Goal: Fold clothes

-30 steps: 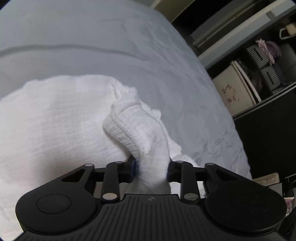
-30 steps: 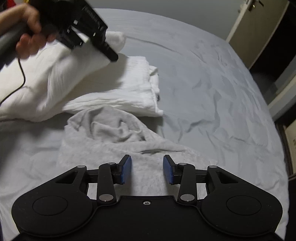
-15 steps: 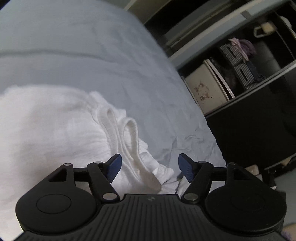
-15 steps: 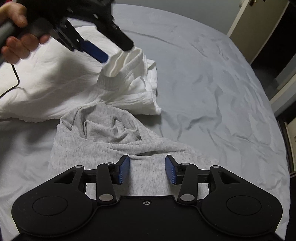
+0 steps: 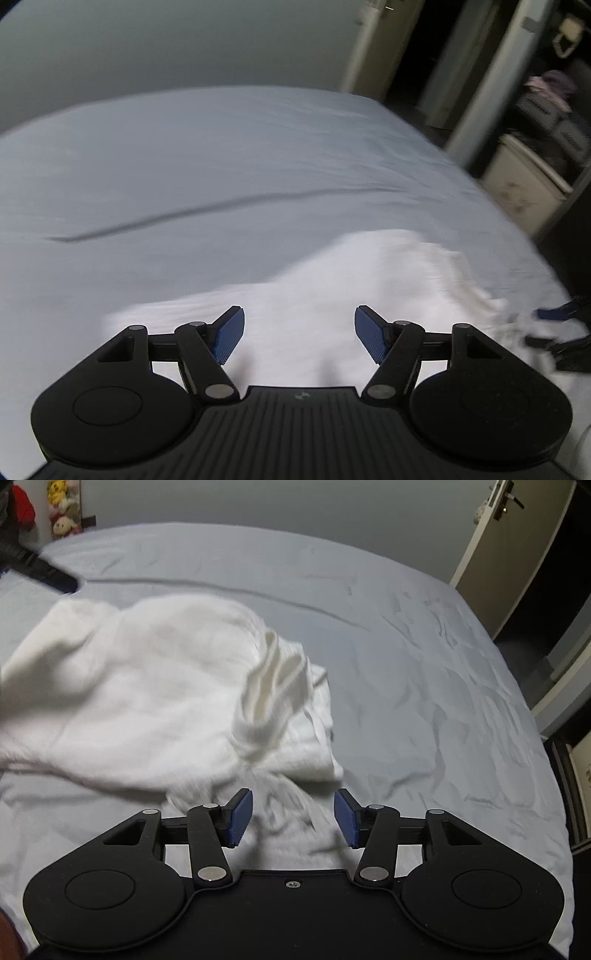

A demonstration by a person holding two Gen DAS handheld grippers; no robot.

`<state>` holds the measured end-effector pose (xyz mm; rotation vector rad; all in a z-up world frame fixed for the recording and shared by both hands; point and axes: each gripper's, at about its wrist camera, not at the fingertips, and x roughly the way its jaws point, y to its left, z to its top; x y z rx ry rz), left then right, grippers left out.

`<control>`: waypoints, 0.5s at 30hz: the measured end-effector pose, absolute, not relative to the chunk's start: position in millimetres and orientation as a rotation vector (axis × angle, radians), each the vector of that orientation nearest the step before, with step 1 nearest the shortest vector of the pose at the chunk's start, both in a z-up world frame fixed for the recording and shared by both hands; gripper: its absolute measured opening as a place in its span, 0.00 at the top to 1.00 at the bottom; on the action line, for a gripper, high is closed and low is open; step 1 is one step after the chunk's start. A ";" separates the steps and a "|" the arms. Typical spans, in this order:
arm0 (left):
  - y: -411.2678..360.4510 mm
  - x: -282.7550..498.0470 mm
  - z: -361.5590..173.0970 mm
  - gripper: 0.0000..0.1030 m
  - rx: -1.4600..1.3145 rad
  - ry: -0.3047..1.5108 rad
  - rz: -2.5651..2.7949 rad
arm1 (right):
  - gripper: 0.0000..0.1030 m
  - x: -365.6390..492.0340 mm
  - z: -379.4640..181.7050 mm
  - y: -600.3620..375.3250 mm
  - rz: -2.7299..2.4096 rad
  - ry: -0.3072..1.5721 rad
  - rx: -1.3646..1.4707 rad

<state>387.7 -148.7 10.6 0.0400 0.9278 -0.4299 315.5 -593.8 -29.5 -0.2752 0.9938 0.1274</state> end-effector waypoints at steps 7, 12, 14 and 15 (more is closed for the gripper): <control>-57.5 355.7 36.0 0.37 0.358 0.933 -0.204 | 0.51 331.4 -21.7 -571.8 0.124 0.968 -0.239; -28.0 328.4 11.8 0.37 0.240 0.996 -0.240 | 0.51 349.9 -36.1 -555.0 0.116 0.993 -0.203; -27.4 318.2 0.2 0.37 0.211 0.998 -0.271 | 0.51 361.1 -44.5 -550.0 0.093 1.002 -0.211; -27.6 315.1 -5.6 0.37 0.193 1.001 -0.286 | 0.51 366.3 -47.9 -548.4 0.080 1.003 -0.215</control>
